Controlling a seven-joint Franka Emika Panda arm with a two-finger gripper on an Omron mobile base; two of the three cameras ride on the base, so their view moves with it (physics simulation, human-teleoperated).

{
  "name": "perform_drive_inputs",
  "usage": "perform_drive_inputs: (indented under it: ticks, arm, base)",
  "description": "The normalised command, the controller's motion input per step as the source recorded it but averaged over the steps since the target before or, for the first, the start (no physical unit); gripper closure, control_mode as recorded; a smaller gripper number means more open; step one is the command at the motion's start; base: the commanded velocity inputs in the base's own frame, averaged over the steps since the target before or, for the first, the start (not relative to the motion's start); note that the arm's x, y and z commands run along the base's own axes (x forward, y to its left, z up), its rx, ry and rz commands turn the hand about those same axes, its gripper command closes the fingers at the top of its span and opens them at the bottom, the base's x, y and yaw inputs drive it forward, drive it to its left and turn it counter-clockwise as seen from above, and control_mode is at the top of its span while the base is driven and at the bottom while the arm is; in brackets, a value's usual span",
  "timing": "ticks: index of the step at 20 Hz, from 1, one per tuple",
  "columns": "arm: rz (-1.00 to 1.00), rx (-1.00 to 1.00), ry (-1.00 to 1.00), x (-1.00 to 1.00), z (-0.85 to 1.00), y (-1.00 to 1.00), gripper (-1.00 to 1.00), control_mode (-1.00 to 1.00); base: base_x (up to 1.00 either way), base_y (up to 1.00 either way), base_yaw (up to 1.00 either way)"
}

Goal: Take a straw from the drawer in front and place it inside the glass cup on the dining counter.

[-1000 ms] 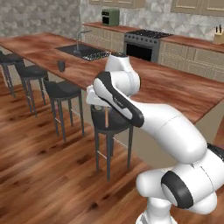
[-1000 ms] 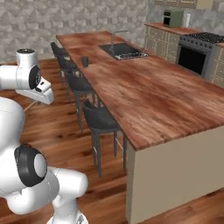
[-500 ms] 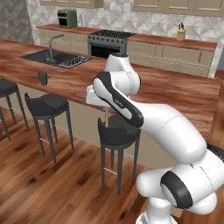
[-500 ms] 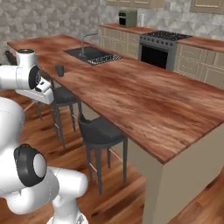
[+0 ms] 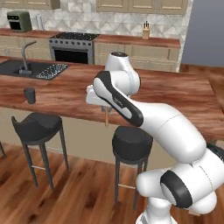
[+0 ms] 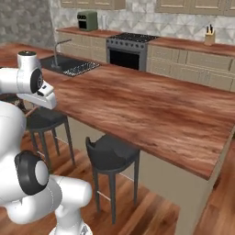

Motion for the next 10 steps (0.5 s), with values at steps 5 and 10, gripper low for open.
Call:
perform_drive_inputs:
  ticks: [5, 10]
  arm:
    - [0.00, 0.00, 0.00, 0.00, 0.00, 0.00, 1.00, 1.00]
    - [0.00, 0.00, 0.00, 0.00, 0.00, 0.00, 1.00, 1.00]
  base:
    - [0.08, 1.00, -0.45]
    - [0.00, 1.00, -0.35]
